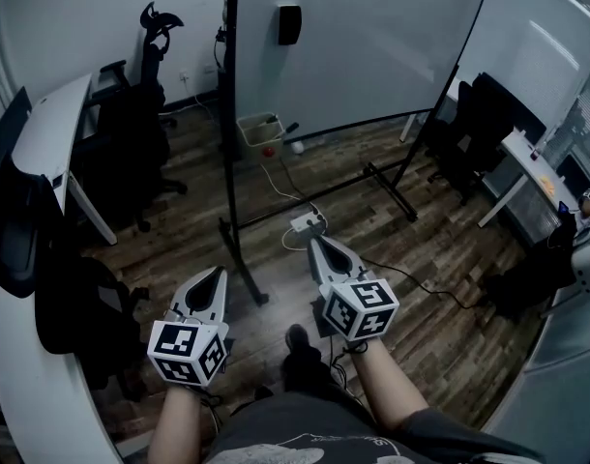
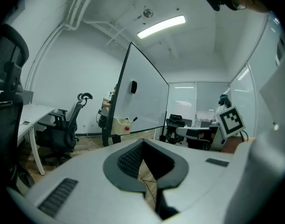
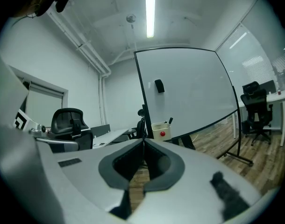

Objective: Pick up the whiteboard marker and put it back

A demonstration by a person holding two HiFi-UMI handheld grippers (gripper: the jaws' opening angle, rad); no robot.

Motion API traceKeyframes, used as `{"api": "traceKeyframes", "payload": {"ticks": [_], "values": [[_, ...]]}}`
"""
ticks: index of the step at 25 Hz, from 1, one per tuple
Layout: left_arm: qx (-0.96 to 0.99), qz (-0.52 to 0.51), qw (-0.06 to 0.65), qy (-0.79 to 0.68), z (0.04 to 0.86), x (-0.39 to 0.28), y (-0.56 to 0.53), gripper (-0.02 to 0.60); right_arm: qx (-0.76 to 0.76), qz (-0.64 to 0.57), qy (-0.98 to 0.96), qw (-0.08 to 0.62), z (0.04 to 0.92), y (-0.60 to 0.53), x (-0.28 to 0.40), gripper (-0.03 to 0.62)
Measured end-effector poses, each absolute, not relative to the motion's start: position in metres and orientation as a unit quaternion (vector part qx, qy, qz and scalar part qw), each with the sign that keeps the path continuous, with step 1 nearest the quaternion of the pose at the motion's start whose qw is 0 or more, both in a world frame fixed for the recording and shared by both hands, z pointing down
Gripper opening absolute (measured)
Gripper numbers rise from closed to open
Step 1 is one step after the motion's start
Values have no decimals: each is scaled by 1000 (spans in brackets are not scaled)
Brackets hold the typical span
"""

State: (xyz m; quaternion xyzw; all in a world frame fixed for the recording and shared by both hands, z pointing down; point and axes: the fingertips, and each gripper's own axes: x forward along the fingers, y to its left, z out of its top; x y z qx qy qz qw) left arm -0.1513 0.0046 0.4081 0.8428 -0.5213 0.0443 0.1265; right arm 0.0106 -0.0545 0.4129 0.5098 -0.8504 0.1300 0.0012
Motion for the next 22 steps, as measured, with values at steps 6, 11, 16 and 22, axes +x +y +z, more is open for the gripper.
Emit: {"api": "traceKeyframes", "payload": {"ticks": [6, 11, 16, 22], "values": [[846, 37, 130, -515, 412, -151, 24, 12, 517, 123, -847, 10, 413, -31, 15, 26], [845, 32, 123, -519, 405, -144, 26, 12, 518, 119, -847, 3, 406, -25, 23, 25], [841, 33, 119, -526, 397, -130, 28, 12, 511, 124, -851, -9, 402, -25, 35, 25], [838, 39, 122, -531, 398, -98, 39, 12, 497, 131, -858, -5, 405, -13, 58, 25]]}}
